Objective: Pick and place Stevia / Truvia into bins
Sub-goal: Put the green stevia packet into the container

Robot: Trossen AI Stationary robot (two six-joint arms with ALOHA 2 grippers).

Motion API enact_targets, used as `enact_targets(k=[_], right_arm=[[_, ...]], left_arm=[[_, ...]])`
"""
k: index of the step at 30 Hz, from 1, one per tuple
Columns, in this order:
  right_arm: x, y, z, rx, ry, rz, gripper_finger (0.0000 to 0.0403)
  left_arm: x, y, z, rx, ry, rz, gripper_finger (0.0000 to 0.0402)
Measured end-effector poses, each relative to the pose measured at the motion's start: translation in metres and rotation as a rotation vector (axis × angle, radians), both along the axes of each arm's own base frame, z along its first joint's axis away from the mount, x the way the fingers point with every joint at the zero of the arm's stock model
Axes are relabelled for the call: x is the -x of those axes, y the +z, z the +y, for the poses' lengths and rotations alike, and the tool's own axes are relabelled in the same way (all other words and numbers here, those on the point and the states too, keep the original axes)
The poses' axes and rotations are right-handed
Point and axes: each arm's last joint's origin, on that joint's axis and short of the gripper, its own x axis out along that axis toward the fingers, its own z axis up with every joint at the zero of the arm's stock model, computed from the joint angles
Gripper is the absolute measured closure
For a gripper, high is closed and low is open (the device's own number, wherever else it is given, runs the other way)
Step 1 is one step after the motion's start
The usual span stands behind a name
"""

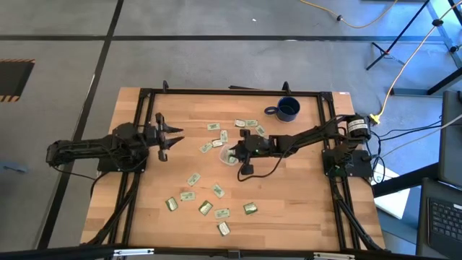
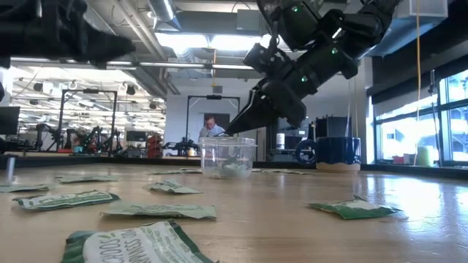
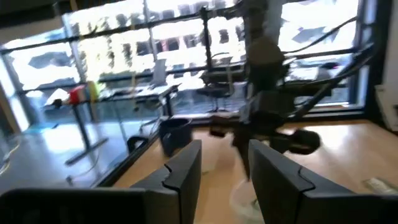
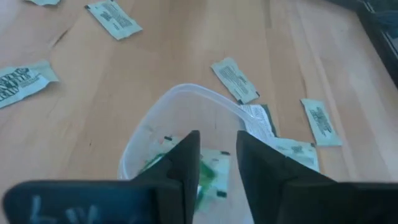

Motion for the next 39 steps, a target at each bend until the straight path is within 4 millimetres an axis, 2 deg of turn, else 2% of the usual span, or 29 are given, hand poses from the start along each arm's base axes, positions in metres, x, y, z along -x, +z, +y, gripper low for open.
enact_targets(k=[6,10,17,22,25,30,34,39], right_arm=[[0.019,0.03,-0.001,-0.092,-0.092,0.032,0.0285],[0.041,0.049,0.0,-0.129,-0.118,0.044,0.0285],[0.092,0.057,-0.002,-0.178,-0.18,-0.031,0.0285],[0.116,0.056,-0.003,-0.182,-0.218,-0.136,0.0285],[0.125,0.05,-0.003,-0.187,-0.215,-0.174,0.0285],[0.132,0.04,-0.003,-0.19,-0.213,-0.201,0.0285],[0.134,0.036,-0.003,-0.211,-0.225,-0.197,0.0285],[0.134,0.036,-0.003,-0.208,-0.224,-0.195,0.0285]], left_arm=[[-0.011,0.02,-0.011,-0.075,-0.089,0.121,0.0271],[-0.023,0.029,-0.021,-0.061,-0.084,0.296,0.028],[-0.046,0.04,-0.047,0.069,-0.124,0.598,0.029],[-0.061,0.043,-0.071,0.205,-0.132,0.775,0.0299],[-0.066,0.039,-0.087,0.305,-0.123,0.898,0.0306],[-0.067,0.019,-0.111,0.513,-0.043,1.089,0.0311],[-0.067,0.002,-0.133,0.645,0.009,1.185,0.0311],[-0.065,-0.018,-0.155,0.72,0.075,1.263,0.0311]])
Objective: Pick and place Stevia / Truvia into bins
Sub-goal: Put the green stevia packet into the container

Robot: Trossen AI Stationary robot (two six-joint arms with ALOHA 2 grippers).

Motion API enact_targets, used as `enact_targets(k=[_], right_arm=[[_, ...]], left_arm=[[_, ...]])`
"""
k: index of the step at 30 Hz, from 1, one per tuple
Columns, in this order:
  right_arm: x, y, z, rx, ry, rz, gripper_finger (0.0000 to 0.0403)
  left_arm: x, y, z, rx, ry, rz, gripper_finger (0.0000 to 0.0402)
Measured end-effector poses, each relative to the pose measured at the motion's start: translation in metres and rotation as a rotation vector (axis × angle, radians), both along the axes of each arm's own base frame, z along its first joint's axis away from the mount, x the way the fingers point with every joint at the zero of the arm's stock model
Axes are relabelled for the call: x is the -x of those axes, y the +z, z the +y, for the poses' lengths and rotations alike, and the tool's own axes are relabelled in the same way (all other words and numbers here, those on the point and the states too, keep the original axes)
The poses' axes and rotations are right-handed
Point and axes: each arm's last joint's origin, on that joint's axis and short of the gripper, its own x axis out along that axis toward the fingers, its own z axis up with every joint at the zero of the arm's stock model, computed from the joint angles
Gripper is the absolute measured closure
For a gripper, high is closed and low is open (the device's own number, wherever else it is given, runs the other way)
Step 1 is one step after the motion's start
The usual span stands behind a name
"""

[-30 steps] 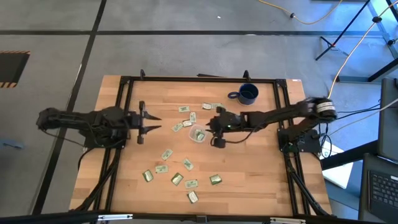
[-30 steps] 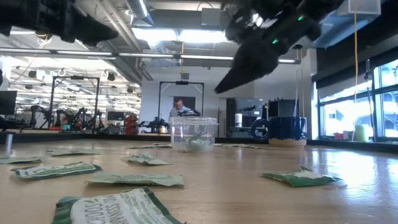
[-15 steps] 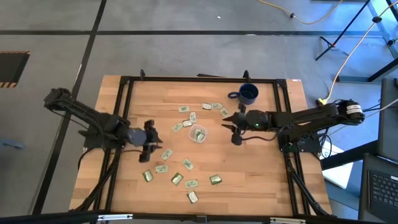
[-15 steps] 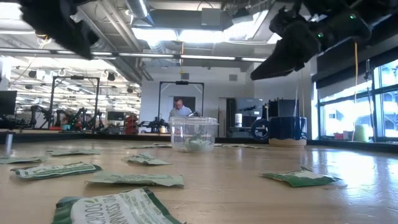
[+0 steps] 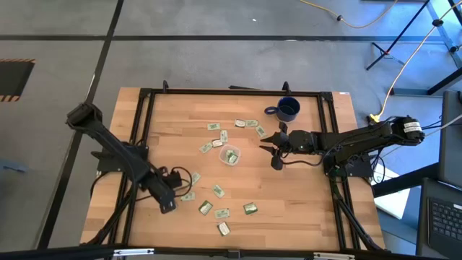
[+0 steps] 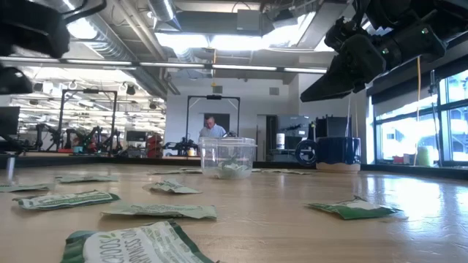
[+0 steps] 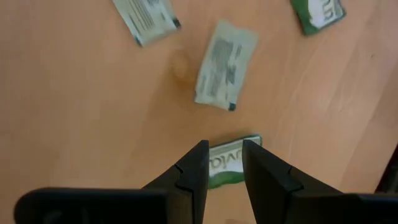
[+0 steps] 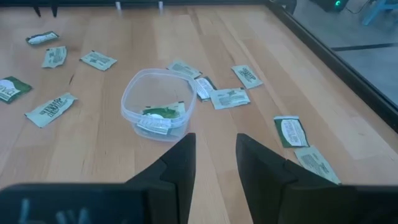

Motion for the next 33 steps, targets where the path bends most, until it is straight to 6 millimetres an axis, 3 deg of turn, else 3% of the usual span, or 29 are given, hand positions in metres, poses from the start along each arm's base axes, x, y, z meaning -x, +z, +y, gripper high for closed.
enact_targets(k=[7,16,23,33], right_arm=[[0.0,0.0,0.0,0.0,0.001,-0.003,0.0285],[-0.001,0.002,0.0,0.002,0.001,-0.02,0.0285],[-0.001,0.002,0.0,0.002,0.001,-0.025,0.0285],[-0.001,0.002,0.0,0.002,0.001,-0.024,0.0285]], left_arm=[[-0.004,-0.02,-0.024,-0.008,-0.004,0.036,0.0311],[-0.019,-0.021,-0.042,-0.107,-0.101,0.154,0.0311],[-0.02,-0.033,-0.047,-0.094,-0.127,0.233,0.0317],[-0.021,-0.039,-0.047,-0.116,-0.151,0.251,0.0361]])
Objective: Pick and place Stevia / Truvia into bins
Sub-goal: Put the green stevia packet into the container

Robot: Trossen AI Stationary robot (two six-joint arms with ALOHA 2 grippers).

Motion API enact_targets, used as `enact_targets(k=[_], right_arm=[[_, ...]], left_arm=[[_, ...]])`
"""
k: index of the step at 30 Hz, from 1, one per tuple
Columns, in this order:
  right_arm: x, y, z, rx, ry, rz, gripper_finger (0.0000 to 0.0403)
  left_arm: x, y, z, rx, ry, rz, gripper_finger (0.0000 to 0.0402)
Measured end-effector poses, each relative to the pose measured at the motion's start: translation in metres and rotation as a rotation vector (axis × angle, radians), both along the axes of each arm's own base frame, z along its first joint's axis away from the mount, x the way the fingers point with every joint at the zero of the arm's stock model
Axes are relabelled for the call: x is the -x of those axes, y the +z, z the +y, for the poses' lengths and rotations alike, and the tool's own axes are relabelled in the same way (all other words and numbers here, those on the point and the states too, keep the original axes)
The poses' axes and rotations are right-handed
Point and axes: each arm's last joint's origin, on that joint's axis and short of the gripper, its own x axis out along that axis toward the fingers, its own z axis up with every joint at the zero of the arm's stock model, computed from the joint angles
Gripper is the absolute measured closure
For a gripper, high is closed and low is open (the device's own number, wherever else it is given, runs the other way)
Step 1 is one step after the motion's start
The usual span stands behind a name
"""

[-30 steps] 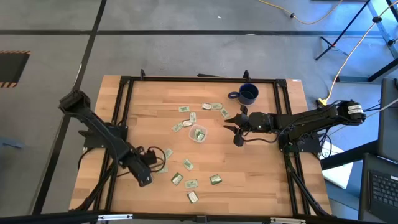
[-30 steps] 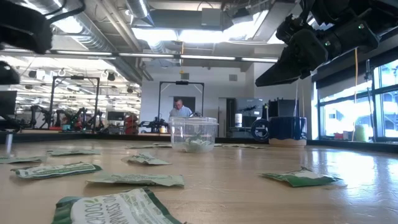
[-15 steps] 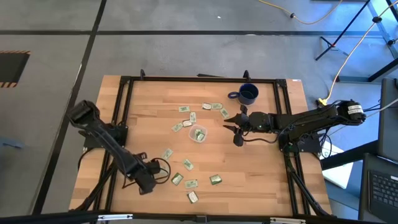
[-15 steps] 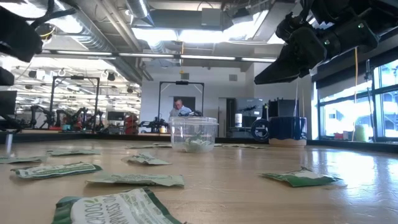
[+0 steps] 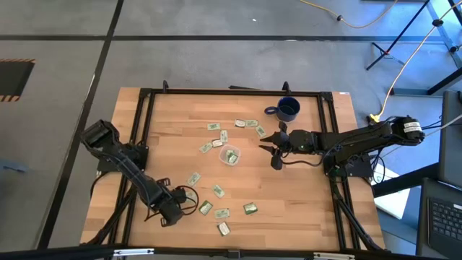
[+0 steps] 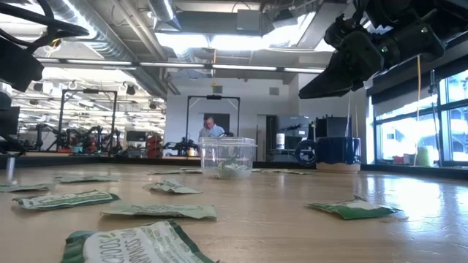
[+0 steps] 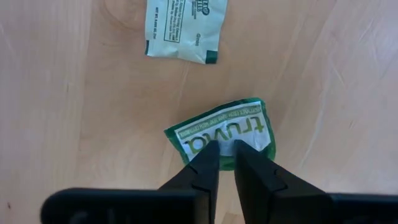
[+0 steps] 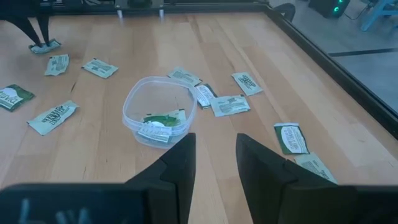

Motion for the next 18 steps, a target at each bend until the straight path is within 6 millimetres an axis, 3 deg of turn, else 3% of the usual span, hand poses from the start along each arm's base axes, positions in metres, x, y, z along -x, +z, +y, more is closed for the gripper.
enact_targets(k=[13,18], right_arm=[[0.0,0.0,0.0,0.0,0.0,0.001,0.0285],[0.0,0.0,0.0,0.0,0.0,0.002,0.0285]], left_arm=[[0.0,0.001,0.001,-0.017,-0.042,-0.014,0.0399],[0.0,0.01,0.006,-0.006,-0.023,-0.05,0.04]])
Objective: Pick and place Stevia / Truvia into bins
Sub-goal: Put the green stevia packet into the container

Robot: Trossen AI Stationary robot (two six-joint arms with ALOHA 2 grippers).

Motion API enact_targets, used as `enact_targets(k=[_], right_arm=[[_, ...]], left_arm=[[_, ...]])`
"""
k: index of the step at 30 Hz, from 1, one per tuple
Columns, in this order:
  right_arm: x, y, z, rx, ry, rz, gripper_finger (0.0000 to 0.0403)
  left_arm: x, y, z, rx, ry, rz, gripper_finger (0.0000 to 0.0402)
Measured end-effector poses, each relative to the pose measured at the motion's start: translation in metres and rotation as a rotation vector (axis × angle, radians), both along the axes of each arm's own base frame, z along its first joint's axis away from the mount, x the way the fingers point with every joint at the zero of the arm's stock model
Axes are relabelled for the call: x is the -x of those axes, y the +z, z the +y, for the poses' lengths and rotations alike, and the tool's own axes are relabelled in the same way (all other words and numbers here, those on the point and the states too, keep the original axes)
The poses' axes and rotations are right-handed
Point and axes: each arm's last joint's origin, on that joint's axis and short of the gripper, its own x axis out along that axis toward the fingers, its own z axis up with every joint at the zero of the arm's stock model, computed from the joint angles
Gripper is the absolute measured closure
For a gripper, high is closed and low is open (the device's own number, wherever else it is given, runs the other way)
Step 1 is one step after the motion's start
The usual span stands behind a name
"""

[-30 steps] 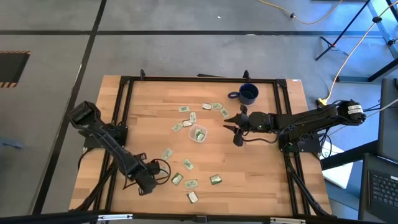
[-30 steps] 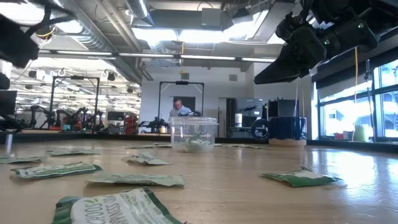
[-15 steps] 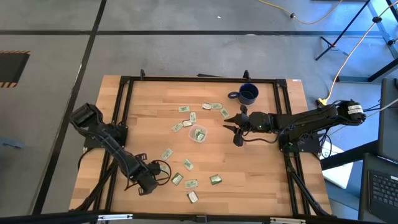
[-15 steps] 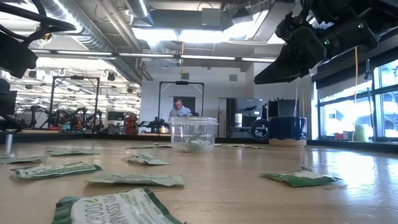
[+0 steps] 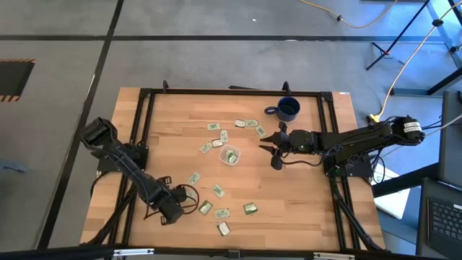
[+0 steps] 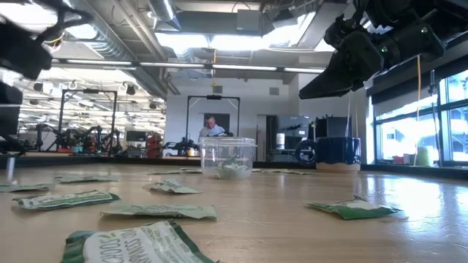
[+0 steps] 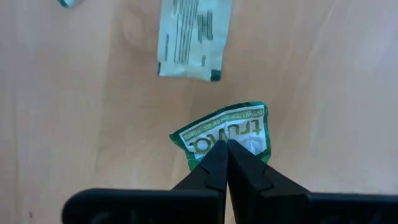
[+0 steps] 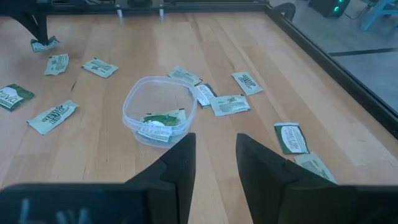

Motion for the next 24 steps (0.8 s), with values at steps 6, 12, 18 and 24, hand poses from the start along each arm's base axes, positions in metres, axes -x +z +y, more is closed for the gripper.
enact_targets(k=[6,12,18,24], right_arm=[[0.0,0.0,0.0,0.001,0.001,0.004,0.0285],[0.0,-0.001,0.0,0.023,0.011,0.012,0.0285],[0.0,0.0,-0.001,0.051,0.021,0.019,0.0285],[0.0,0.0,-0.001,0.071,0.029,0.023,0.0285]], left_arm=[[-0.008,0.026,0.019,-0.05,0.021,-0.185,0.0399],[-0.031,0.054,0.069,-0.22,0.054,-0.375,0.0399],[-0.069,0.062,0.128,-0.235,-0.03,-0.481,0.04],[-0.095,0.066,0.166,-0.305,-0.224,-0.616,0.04]])
